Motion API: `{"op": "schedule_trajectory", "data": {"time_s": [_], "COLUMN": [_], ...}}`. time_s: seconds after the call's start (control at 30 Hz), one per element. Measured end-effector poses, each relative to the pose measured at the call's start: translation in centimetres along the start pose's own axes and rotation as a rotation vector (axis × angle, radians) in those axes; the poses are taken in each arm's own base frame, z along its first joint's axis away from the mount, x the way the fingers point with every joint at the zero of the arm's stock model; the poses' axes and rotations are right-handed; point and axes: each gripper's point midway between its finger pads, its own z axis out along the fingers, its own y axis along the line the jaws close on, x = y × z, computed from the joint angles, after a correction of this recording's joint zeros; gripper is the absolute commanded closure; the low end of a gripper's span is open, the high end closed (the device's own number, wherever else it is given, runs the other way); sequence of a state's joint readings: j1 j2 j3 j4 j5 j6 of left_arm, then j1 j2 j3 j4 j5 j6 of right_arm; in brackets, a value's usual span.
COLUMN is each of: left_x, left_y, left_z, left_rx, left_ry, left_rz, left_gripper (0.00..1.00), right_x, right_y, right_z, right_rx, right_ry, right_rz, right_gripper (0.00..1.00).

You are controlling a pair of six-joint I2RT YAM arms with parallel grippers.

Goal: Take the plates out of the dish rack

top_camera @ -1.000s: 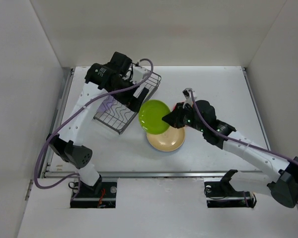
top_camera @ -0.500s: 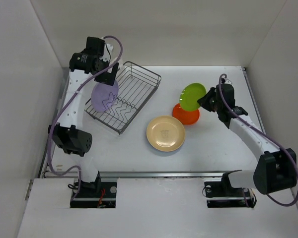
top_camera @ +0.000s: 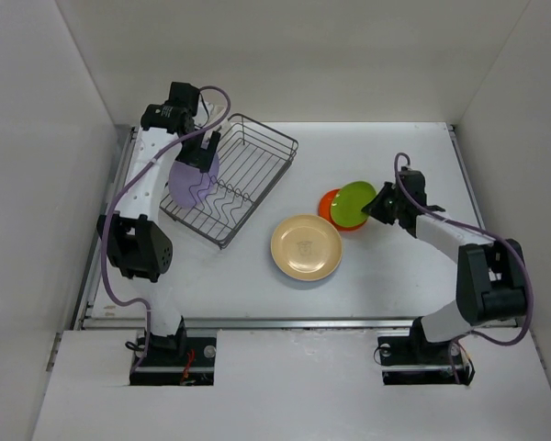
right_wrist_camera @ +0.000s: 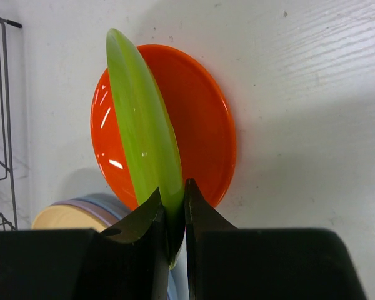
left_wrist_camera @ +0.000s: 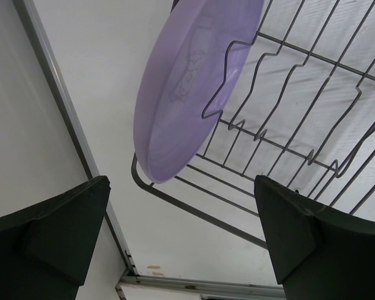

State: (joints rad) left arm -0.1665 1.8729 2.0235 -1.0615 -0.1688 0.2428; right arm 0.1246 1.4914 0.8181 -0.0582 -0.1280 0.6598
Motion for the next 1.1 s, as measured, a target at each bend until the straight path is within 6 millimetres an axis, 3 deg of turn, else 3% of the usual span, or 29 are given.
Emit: {"op": "schedule_trajectory", "data": {"time_s": [0.1, 0.27, 0.37, 0.57, 0.8, 0.93, 1.1], "left_x": [-0.1, 0.4, 0.9, 1.1, 1.2, 1.2, 1.3], "left_y": [0.0, -0.1, -0.1, -0.1, -0.5, -0.9, -0.8], "left_z": [0.1, 0.7, 1.1, 1.5, 1.7, 2.2, 3.7], "left_rx": [0.000, -0.004, -0.007, -0.010, -0.034, -0.041, -0.063], "left_ry": [-0.002, 0.016, 0.034, 0.045, 0.051, 0.064, 0.098], "left_rz": [0.000, 0.007, 0.017, 0.024, 0.066, 0.097, 0.125], "left_gripper": [0.00, 0.00, 0.00, 0.00, 0.00, 0.00, 0.10], "right_x": [0.5, 0.5, 1.1, 1.6, 1.5, 1.1, 0.4], "right_y": [-0.2, 0.0, -0.9, -2.3, -2.6, -2.5, -1.9], "right_z": [1.1, 2.1, 2.3, 1.9, 2.0, 3.0, 2.8], "right_rx": [-0.009, -0.021, 0.010, 0.096, 0.126, 0.136, 0.129], "right_ry": [0.020, 0.031, 0.051, 0.075, 0.072, 0.086, 0.078], "right_rz": [0.005, -0.003, -0.017, -0.046, -0.064, -0.074, -0.088], "right_gripper": [0.95, 0.34, 0.22, 0.21, 0.22, 0.22, 0.22]}}
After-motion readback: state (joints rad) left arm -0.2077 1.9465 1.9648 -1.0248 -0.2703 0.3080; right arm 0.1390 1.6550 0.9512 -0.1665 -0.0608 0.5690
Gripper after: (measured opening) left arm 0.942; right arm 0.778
